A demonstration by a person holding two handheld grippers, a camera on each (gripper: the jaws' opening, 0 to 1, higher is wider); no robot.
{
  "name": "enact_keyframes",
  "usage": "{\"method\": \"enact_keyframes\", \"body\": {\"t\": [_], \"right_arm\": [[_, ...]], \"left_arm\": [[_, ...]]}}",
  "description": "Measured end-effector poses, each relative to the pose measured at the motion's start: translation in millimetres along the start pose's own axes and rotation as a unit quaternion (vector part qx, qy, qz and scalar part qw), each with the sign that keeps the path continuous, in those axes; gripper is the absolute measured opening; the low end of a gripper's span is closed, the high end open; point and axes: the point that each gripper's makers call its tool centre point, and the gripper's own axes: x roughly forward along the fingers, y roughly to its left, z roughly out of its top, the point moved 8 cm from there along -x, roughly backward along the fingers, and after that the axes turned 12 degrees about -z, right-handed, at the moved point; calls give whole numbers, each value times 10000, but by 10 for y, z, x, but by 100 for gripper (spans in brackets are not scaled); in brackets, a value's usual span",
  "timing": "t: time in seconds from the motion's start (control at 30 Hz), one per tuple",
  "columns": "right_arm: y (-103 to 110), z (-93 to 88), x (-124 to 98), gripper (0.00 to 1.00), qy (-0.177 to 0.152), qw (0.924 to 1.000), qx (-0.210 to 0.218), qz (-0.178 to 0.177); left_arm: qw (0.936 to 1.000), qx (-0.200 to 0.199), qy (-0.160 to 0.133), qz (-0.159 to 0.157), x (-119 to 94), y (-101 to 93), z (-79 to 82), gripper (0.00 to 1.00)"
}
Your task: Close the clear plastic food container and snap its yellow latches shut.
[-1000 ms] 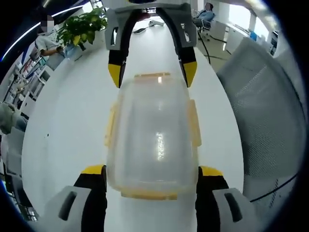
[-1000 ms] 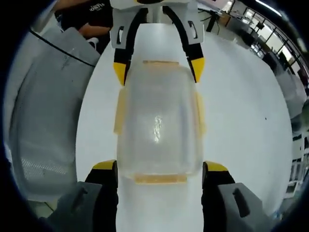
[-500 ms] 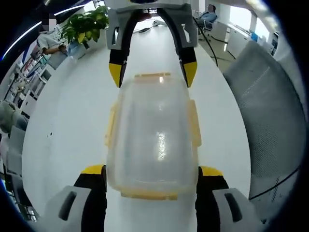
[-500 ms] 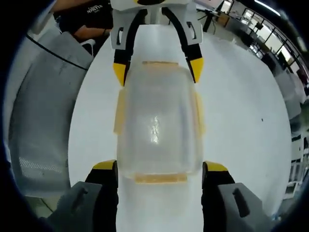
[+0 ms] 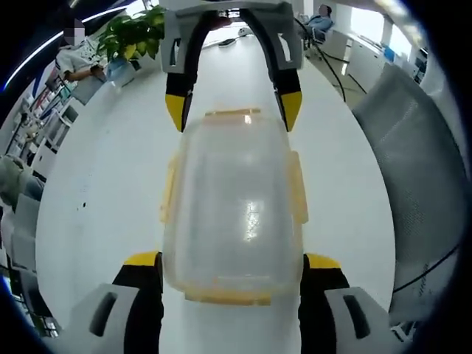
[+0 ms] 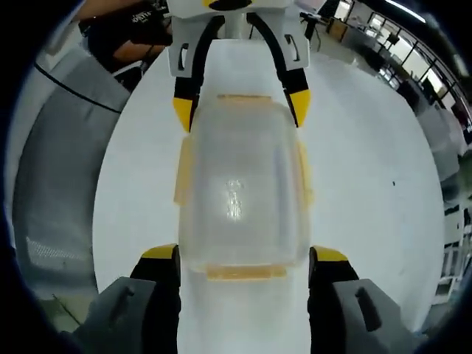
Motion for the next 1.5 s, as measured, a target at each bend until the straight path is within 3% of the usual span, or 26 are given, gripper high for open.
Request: {"method": "enact_keyframes", "body": {"t": [0.77,1.5], "right_arm": [[-392,-55,97,67,-75,9999,120,-41],[-399,-66,83,67,-33,9997,205,-147]], "left_arm": [[9999,87,-37,95,19,430,20,74],[9997,99,-39,210,24,480,22,75]]}}
